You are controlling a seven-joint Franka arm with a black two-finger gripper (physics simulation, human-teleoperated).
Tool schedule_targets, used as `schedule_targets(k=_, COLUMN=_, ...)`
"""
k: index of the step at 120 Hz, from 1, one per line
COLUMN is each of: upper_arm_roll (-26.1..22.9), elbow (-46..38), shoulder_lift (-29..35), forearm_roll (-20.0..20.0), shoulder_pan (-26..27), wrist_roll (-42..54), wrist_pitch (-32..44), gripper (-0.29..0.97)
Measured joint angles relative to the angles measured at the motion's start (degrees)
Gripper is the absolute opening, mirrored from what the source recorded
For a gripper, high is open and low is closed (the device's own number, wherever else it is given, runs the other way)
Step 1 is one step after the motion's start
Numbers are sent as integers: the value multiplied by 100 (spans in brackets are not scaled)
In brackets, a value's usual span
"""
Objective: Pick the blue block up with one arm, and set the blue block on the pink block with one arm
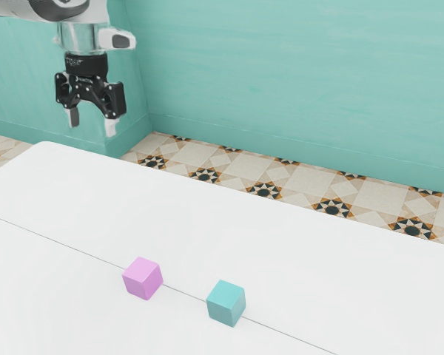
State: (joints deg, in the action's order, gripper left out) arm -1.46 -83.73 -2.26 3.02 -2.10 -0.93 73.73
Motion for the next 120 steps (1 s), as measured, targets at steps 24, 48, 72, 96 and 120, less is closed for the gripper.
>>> schedule_targets(k=24, upper_arm_roll=-105, elbow=-22, shoulder_lift=19, forearm_roll=23, shoulder_pan=-81, wrist_roll=-41, wrist_pitch=1226, gripper=68)
schedule_targets(k=48, upper_arm_roll=-921, elbow=-636, shoulder_lift=225, forearm_roll=-84, shoulder_pan=-427, wrist_roll=-88, wrist_pitch=1723, gripper=68)
schedule_targets(k=72, upper_arm_roll=-1672, elbow=-3566, shoulder_lift=983, forearm_roll=-478, shoulder_pan=-102, wrist_roll=-182, wrist_pitch=3047, gripper=68)
schedule_targets(k=96, upper_arm_roll=-2174, elbow=-4677, shoulder_lift=1000, forearm_roll=-944, shoulder_pan=-190, wrist_roll=-288, wrist_pitch=4316, gripper=68)
schedule_targets(k=120, upper_arm_roll=-2671, elbow=-5129, shoulder_lift=951, forearm_roll=-1478, shoulder_pan=-163, wrist_roll=-442, wrist_pitch=5212, gripper=68)
